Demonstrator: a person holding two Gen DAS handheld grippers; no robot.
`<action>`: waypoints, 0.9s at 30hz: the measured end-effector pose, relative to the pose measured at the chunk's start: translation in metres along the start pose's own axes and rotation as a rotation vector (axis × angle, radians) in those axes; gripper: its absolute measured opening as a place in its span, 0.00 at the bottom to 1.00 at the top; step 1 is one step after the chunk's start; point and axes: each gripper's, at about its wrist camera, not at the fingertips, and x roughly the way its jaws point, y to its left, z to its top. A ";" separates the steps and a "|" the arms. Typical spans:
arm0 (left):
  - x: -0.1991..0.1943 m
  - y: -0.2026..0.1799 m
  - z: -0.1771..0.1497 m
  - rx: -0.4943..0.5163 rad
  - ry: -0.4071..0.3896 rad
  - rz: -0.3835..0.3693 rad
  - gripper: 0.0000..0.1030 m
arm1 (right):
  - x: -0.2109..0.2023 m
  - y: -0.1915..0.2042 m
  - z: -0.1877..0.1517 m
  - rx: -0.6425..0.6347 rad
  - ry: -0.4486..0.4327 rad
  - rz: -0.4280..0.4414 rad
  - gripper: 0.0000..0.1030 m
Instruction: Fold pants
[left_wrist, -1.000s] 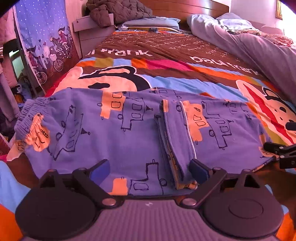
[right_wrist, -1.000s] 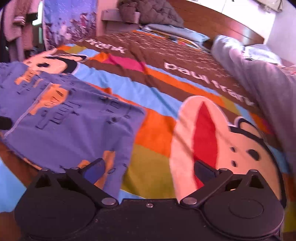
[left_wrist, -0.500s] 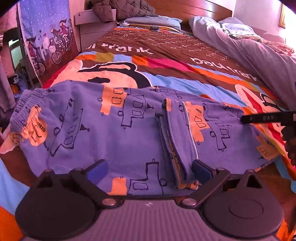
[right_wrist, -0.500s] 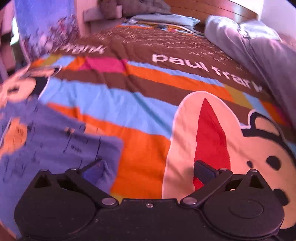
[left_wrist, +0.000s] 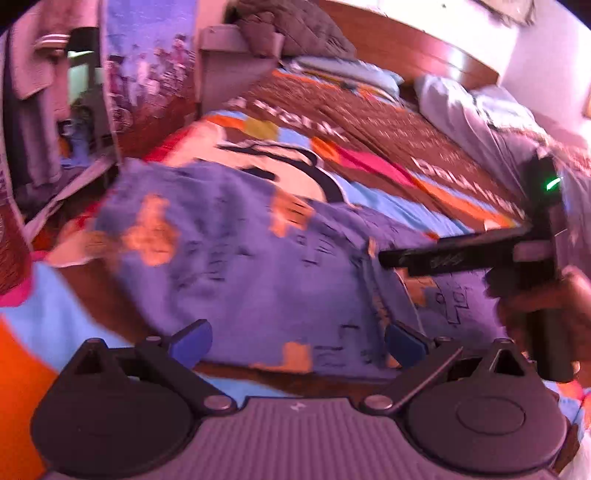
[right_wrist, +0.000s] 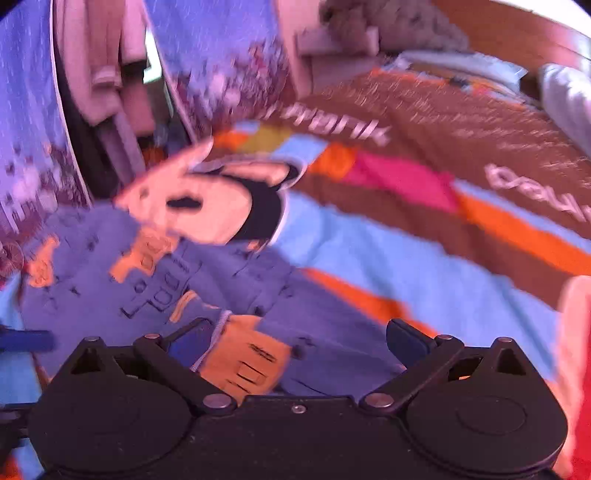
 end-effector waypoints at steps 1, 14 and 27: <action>-0.007 0.007 -0.002 -0.021 -0.018 0.014 0.99 | 0.002 0.007 0.001 -0.003 -0.018 -0.025 0.99; -0.021 0.111 0.016 -0.417 -0.126 -0.014 0.97 | -0.074 0.062 -0.056 0.050 -0.126 -0.194 0.99; 0.006 0.158 0.006 -0.692 -0.125 -0.044 0.51 | -0.060 0.066 -0.074 0.081 -0.075 -0.224 0.99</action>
